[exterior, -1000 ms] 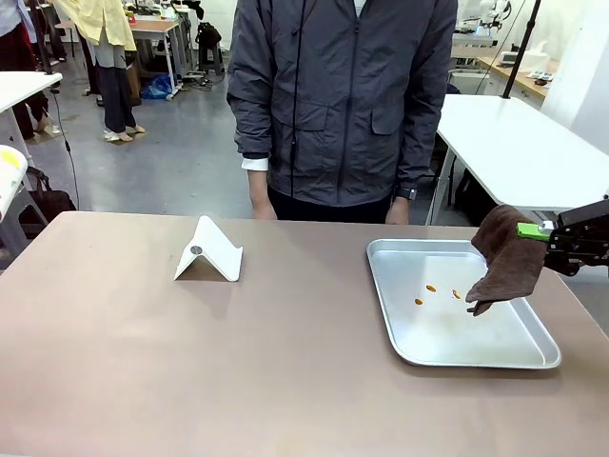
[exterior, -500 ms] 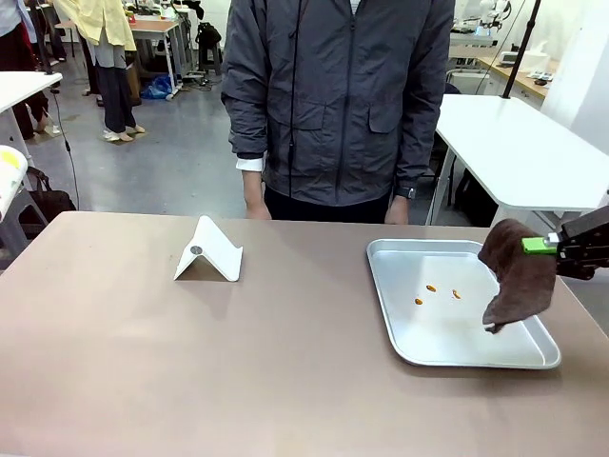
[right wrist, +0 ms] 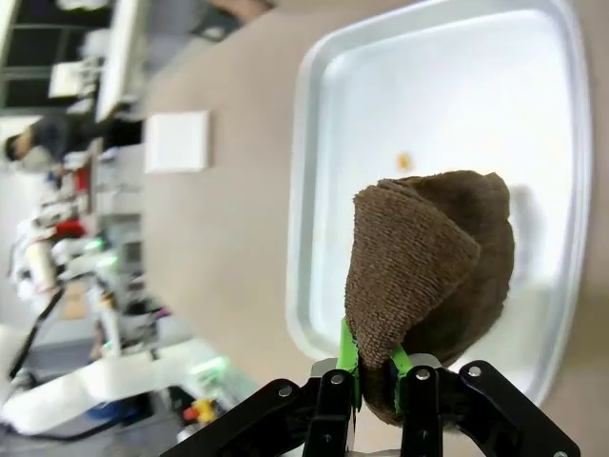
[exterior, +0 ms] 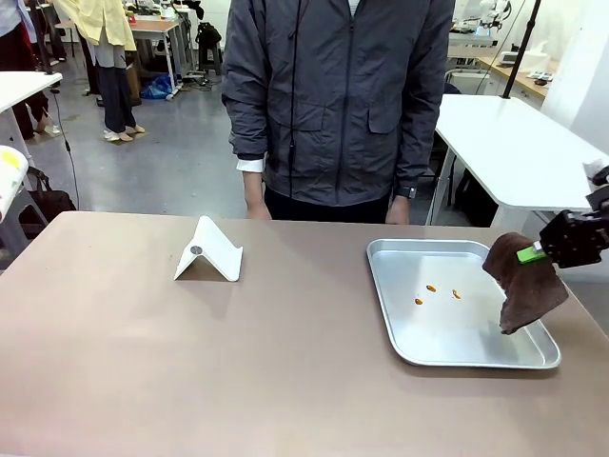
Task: Clean the surface of the table.
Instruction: Clean the area not pointed to by the person.
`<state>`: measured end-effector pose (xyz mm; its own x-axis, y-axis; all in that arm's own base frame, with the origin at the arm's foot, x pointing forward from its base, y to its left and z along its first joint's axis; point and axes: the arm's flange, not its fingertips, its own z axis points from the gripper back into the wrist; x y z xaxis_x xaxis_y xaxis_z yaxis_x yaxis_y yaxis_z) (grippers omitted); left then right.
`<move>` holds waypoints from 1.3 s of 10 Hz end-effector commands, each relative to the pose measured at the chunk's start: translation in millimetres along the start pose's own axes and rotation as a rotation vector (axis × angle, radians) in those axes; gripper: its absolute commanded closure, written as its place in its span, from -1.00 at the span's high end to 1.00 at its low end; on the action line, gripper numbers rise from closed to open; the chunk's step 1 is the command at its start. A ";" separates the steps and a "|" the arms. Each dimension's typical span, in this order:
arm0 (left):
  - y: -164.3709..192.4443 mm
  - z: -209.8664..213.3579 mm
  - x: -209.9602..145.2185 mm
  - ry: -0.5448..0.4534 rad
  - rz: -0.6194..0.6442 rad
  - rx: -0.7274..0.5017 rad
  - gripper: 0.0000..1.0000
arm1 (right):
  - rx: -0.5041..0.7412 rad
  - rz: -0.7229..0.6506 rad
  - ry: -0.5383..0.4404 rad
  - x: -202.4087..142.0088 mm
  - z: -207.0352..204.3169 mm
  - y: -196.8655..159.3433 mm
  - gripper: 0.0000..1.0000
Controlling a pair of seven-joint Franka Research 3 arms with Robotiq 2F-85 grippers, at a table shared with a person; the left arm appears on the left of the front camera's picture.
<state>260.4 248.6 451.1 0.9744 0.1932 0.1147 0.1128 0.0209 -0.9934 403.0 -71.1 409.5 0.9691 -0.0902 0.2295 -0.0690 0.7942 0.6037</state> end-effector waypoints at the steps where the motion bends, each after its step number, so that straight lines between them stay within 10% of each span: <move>1: -5.0 -1.0 2.2 -0.011 0.000 -0.013 -0.56 | -0.115 0.031 0.000 21.8 -29.6 -5.2 -0.81; 13: -5.0 -1.0 2.2 -0.011 0.000 -0.013 -0.56 | 0.086 0.063 -0.096 30.2 -170.8 -38.5 -0.81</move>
<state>260.7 248.4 451.1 0.9746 0.1925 0.1146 0.1128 0.0207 -0.9934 473.1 -5.8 273.1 0.9473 -0.1156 0.2988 -0.0962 0.7870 0.6094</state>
